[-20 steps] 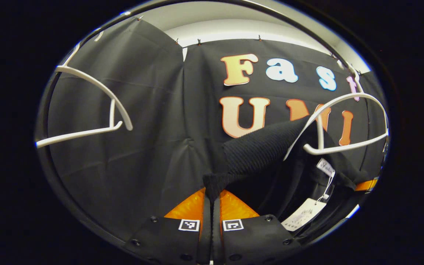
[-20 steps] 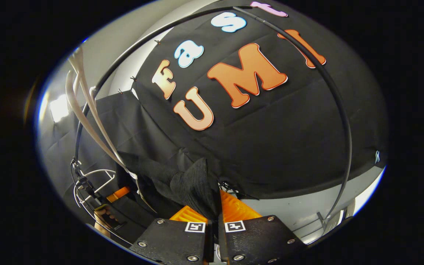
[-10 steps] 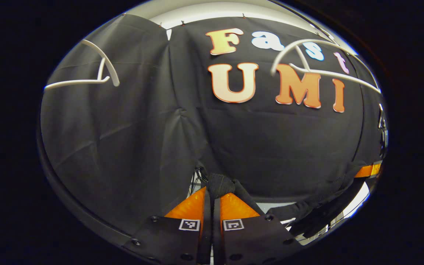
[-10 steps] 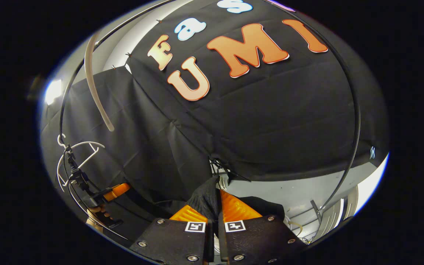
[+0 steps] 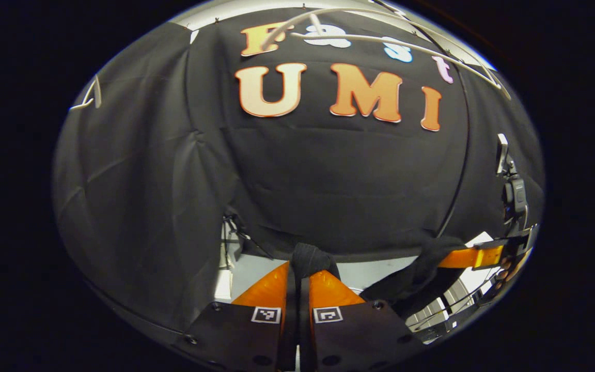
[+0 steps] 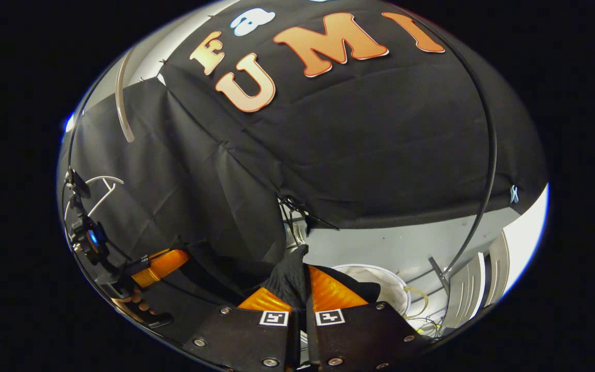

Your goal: Grasp the clothes on the hanger with both hands and then place them into the laundry hamper below.

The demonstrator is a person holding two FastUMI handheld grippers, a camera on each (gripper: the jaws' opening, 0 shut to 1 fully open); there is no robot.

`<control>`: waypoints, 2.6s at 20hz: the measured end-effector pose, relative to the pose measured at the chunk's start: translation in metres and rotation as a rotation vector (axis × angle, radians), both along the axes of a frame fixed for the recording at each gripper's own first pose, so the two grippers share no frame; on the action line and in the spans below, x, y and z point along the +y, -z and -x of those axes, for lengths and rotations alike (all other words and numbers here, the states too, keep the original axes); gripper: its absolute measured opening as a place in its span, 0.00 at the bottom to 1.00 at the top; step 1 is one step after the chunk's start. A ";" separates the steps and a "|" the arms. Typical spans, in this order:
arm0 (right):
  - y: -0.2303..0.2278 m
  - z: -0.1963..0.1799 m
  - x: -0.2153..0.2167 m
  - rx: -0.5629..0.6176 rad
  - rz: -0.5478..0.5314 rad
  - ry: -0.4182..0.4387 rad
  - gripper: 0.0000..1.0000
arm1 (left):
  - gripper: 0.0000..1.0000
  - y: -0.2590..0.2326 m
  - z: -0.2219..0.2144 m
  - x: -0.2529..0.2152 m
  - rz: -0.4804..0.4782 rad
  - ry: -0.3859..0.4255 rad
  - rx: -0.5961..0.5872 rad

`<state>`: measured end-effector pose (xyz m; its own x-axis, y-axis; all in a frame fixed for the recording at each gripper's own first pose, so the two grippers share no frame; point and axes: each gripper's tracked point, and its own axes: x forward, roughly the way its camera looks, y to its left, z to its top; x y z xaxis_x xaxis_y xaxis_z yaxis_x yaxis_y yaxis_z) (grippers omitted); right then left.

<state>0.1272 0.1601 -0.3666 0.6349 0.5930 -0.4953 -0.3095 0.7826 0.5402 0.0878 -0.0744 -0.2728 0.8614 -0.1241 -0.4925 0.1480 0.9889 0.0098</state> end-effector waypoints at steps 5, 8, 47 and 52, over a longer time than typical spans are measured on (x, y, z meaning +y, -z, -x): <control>0.015 0.005 -0.007 0.024 0.020 0.021 0.05 | 0.09 -0.005 0.006 -0.073 0.058 0.129 0.004; 0.015 0.002 -0.017 0.029 0.019 0.044 0.05 | 0.09 -0.016 0.011 -0.108 0.094 0.193 -0.001; 0.017 0.060 -0.076 0.128 0.375 0.202 0.94 | 0.99 0.120 0.072 0.042 -0.115 -0.113 0.439; -0.047 0.074 -0.118 0.032 0.386 0.291 0.94 | 0.98 0.044 0.069 0.064 -0.088 -0.154 0.289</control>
